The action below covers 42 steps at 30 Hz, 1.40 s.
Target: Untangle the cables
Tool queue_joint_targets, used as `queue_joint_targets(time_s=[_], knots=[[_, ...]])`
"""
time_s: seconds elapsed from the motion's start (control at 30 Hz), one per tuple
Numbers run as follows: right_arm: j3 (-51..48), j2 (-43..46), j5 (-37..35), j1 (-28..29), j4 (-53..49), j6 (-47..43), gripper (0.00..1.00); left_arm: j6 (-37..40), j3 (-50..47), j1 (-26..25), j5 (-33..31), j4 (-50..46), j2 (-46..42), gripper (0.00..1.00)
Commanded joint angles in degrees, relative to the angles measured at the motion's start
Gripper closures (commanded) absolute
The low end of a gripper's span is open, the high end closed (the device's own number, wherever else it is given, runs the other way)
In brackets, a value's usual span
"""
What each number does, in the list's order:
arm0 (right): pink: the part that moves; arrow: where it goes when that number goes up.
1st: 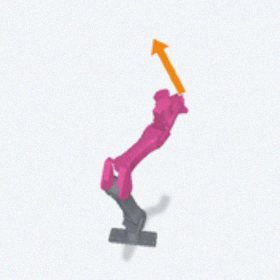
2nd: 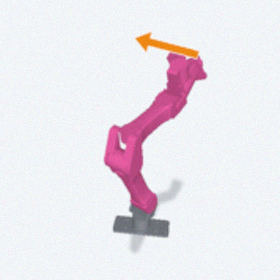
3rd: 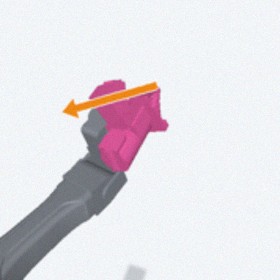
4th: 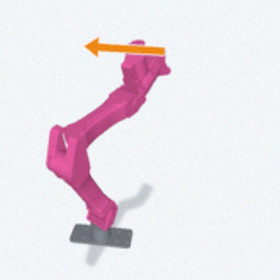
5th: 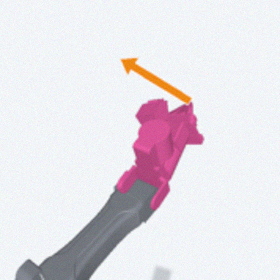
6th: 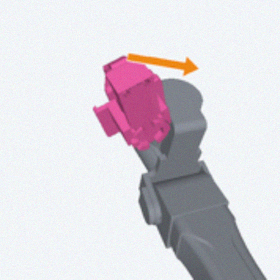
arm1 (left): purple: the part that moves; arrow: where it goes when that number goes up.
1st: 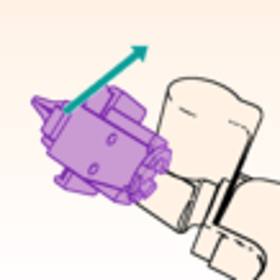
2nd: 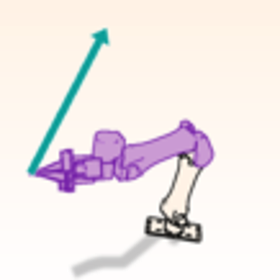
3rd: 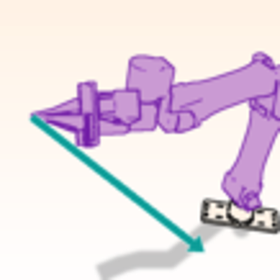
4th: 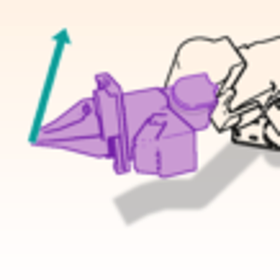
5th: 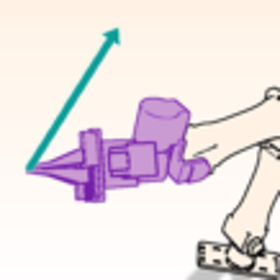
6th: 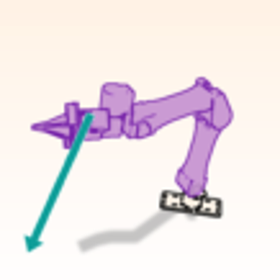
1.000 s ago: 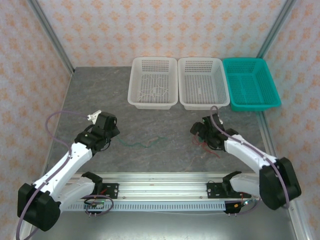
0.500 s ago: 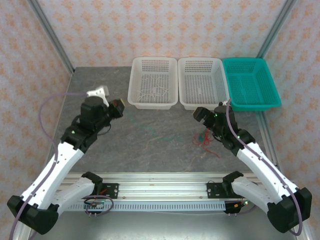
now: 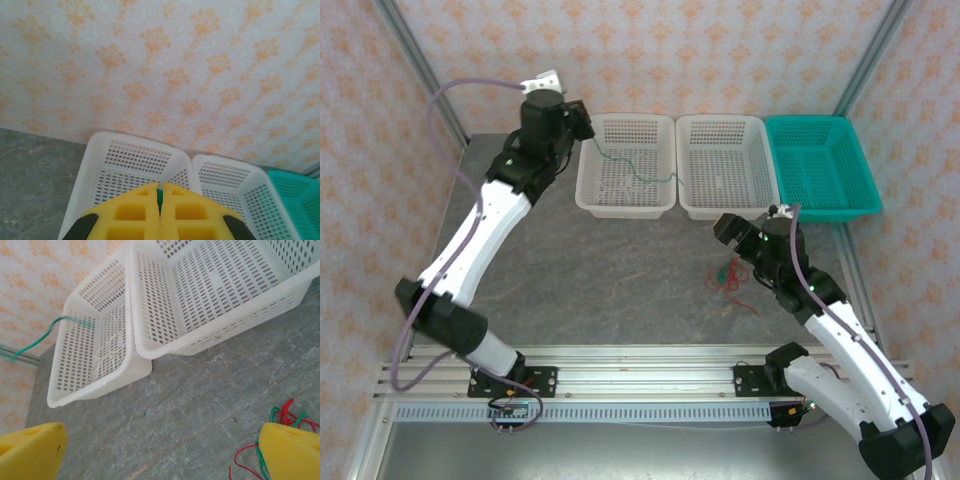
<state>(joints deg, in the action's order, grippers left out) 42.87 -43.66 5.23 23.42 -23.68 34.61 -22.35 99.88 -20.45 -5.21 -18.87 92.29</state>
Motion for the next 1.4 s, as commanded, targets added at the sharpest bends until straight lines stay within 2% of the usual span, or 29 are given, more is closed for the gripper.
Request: queue_joint_targets(time_s=[0.0,0.1,0.2,0.27,0.43,0.63,0.67,0.77,0.8,0.87,1.0,1.1,1.23,1.37], knots=[[-0.9,2.0,-2.0,-0.2,-3.1,-0.6,0.01,7.6,7.8,0.7,0.0,-3.3,8.3,1.00],[-1.2,3.3,-1.9,-0.3,-4.0,-0.2,0.01,16.5,20.4,1.4,7.7,-11.9,19.5,1.00],[-2.0,4.2,-1.2,-0.3,-3.5,0.6,0.01,21.6,36.2,1.5,5.1,-24.8,31.0,1.00],[-2.3,4.1,-0.7,-0.3,-3.5,0.9,0.01,22.7,40.9,1.5,3.1,-28.0,35.1,1.00],[-2.3,4.0,-0.6,-0.3,-3.3,1.1,0.01,24.7,41.1,1.9,2.4,-27.2,38.8,1.00],[-2.3,2.7,0.2,-0.3,-2.3,1.6,0.01,23.0,42.2,2.5,3.7,-23.8,43.9,1.00],[-2.1,2.3,0.4,-0.3,-2.2,1.8,0.02,22.0,43.4,2.6,3.2,-23.5,45.1,0.92],[-1.4,1.3,1.3,-0.3,-2.2,1.6,0.02,19.3,47.9,2.5,1.8,-23.7,47.2,0.46],[-1.4,1.0,1.4,-0.2,-2.3,1.5,0.02,18.6,48.7,2.5,1.7,-23.6,46.9,0.38],[-0.9,0.2,1.8,-0.3,-2.6,1.2,0.02,17.1,49.4,2.6,1.7,-23.0,44.9,0.27],[2.3,-4.0,2.8,-0.2,-5.9,-1.2,0.03,14.8,48.0,2.5,2.7,-23.0,37.9,0.22],[5.4,-8.4,4.3,-0.2,-7.7,-4.1,0.03,12.0,40.9,2.5,7.2,-21.0,28.9,0.22],[11.8,-18.0,8.4,-0.1,-10.3,-10.0,0.06,6.4,15.9,2.1,15.8,-8.4,10.3,0.22],[20.0,-29.3,9.3,0.0,-11.9,-21.9,0.13,3.5,-8.5,0.1,18.7,3.0,-7.0,0.23]])
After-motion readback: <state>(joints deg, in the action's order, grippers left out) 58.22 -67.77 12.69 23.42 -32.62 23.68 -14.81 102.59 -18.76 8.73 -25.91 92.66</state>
